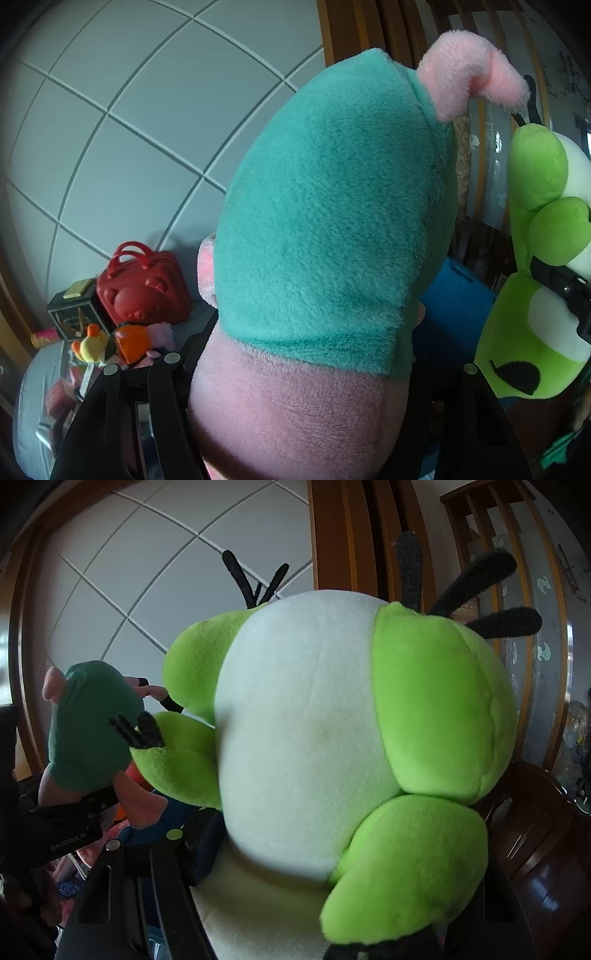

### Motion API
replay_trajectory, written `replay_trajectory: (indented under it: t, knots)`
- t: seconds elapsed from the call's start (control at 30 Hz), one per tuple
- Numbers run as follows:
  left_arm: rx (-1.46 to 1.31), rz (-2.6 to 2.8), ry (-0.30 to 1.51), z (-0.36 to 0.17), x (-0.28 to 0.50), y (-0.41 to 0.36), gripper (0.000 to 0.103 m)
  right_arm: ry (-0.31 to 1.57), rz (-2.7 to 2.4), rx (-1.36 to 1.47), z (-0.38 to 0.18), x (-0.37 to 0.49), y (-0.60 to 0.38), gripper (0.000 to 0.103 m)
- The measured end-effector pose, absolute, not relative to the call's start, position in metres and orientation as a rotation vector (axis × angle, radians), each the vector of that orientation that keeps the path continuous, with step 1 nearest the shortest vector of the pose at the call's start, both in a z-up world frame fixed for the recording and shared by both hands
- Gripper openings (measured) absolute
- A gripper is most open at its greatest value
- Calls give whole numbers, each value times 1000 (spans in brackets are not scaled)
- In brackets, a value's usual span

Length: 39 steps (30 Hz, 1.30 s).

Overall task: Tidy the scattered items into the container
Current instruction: 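Carry the plush pig and frog toward the blue crate with both tools, then lower the pig and frog into the crate and open both tools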

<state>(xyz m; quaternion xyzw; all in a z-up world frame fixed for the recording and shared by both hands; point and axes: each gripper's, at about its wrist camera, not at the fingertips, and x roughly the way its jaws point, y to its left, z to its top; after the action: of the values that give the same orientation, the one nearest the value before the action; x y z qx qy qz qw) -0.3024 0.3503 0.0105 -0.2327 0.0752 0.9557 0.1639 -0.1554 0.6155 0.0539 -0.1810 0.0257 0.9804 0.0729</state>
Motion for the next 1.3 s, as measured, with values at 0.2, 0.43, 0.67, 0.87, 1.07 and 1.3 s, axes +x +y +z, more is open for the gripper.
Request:
replay_trajectory:
  t: [0.2, 0.43, 0.67, 0.87, 1.07, 1.3]
  knots:
    - [-701, 2718, 224, 8, -310, 367, 67, 91, 2942, -575, 48, -168, 634, 70]
    - [-735, 2716, 243, 1, -327, 367, 70, 93, 2944, -612, 44, -181, 648, 73]
    - [-791, 2696, 223, 1, -337, 369, 75, 107, 2933, -702, 39, -200, 659, 87]
    - [-797, 2698, 239, -1, -340, 368, 75, 147, 2919, -751, 33, -207, 674, 94]
    - [-775, 2709, 327, -3, -335, 376, 75, 169, 2869, -864, 27, -217, 690, 98]
    - [-833, 2700, 377, -11, -342, 378, 76, 220, 2847, -945, 16, -216, 706, 103]
